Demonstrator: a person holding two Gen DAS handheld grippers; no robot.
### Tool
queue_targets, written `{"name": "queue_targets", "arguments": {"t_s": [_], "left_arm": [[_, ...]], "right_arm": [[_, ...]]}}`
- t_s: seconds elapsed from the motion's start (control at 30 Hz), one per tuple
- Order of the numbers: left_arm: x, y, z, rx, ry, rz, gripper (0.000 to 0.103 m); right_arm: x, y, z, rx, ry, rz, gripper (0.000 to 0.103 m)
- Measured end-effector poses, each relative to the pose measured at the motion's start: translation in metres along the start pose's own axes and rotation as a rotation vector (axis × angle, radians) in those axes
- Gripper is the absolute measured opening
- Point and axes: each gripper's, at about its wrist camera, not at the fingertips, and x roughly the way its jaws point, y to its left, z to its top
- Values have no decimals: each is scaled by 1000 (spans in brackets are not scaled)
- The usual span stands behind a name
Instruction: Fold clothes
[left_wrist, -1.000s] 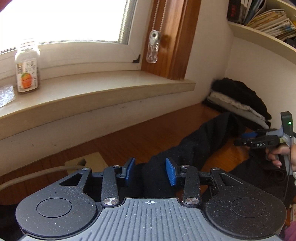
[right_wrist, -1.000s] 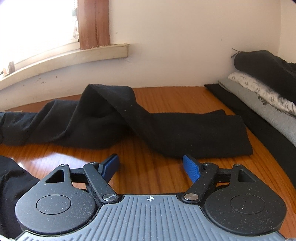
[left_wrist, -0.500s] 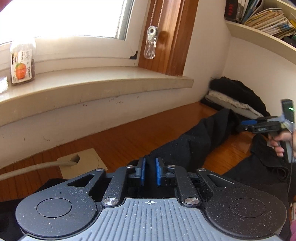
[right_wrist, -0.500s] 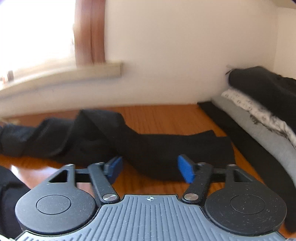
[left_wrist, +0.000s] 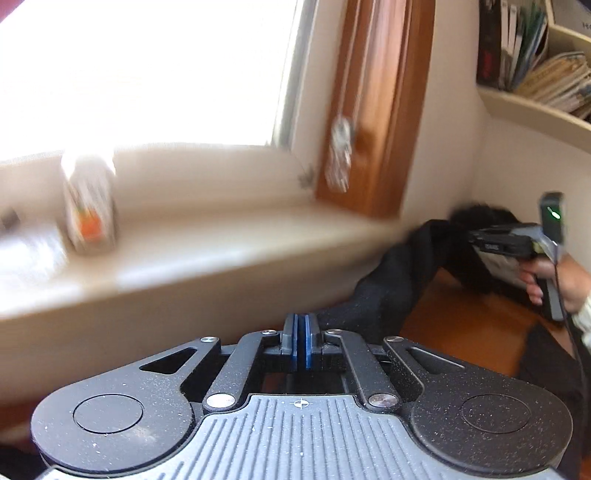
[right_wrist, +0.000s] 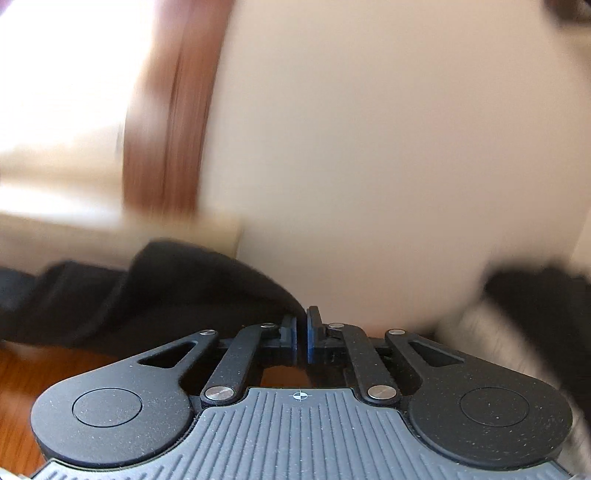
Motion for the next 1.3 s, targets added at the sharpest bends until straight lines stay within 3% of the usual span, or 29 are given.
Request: {"name": "queue_targets", "arguments": {"t_s": [0.1,0.23,0.3,0.4,0.73,1.0,1.1,1.13,1.17,1.3], "left_arm": [[-16,-12,4,9,-62,-12,4],[-5,-29,-17,57,34,-90,4],[4,-33,-33,61,65,-102,4],[11,-31,-48,45,87,-109,4],[22,-21,-65,35,177,-156,4],[24,-22,-63,44,184,-154,4],[23,-24,-64,53,182,-154,4],[22,-26,-64,61,176,-151,4],[21,-27,-64,69,171,-149,4],[8,-33,-62,107,75,-156,4]], "right_arm": [[-11,-13,-11,14,-23,-47,7],[-24,-36,-30,48,-26,-96,14],[-22,-48,-41,98,12,-87,17],[-10,-45,-35,181,22,-60,31],[29,-33,-15,456,54,30,48],[71,-5,1,425,117,30,47],[75,4,7,365,143,-23,21],[70,4,9,367,116,-8,14],[60,3,12,360,62,4,13],[-24,-1,21,272,-337,-42,13]]}}
